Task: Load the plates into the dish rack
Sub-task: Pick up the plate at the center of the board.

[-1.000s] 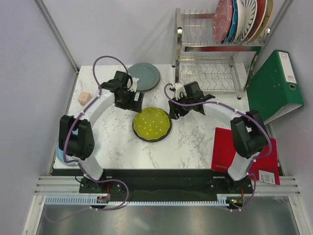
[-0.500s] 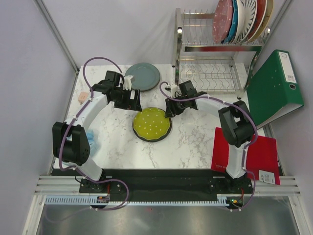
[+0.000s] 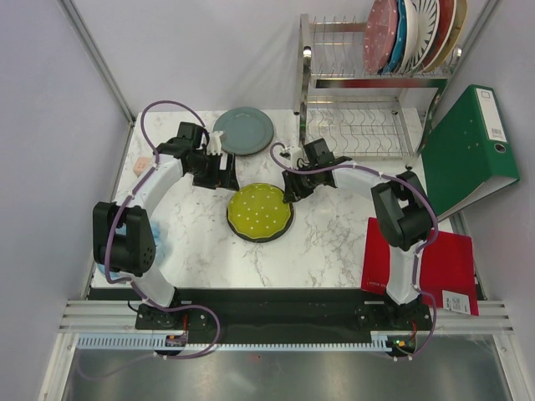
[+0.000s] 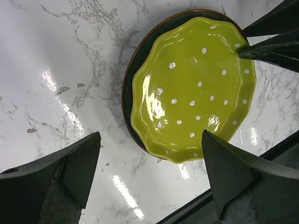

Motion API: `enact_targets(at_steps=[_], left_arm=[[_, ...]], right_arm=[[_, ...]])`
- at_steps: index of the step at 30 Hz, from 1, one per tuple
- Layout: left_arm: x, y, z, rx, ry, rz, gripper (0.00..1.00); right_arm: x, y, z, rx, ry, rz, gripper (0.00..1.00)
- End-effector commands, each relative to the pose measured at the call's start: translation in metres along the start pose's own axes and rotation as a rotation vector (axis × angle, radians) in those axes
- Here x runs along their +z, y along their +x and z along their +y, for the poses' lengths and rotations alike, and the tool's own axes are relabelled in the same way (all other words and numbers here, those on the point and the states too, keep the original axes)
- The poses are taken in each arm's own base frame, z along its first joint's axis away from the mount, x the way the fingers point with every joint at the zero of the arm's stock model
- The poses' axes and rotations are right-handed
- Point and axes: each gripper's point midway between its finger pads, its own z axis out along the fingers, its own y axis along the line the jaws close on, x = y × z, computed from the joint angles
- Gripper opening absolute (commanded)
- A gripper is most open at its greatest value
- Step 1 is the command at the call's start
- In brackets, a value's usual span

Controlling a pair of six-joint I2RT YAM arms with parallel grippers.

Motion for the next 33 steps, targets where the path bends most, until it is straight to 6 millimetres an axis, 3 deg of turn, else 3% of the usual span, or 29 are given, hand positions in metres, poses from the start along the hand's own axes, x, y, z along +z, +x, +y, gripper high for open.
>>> enact_targets(at_steps=[1, 5, 8, 18, 30, 33], left_arm=[[0.001, -0.005, -0.002, -0.016, 0.016, -0.022, 0.94], [0.002, -0.003, -0.002, -0.024, 0.018, -0.019, 0.94], [0.003, -0.004, -0.002, -0.026, 0.021, -0.022, 0.94], [0.003, -0.003, -0.002, -0.027, 0.019, -0.022, 0.94], [0.003, -0.002, 0.001, -0.015, 0.007, -0.020, 0.94], [0.006, 0.000, 0.001, -0.017, 0.017, -0.009, 0.94]], right_arm=[[-0.024, -0.039, 0.010, -0.101, 0.020, -0.100, 0.42], [-0.033, -0.045, 0.015, -0.118, 0.037, -0.119, 0.45], [-0.035, -0.041, 0.018, -0.127, 0.029, -0.110, 0.41], [-0.017, -0.016, 0.027, -0.103, -0.028, -0.031, 0.40], [-0.001, -0.010, 0.017, -0.093, -0.028, 0.002, 0.42], [0.001, -0.008, 0.021, -0.095, -0.055, 0.008, 0.30]])
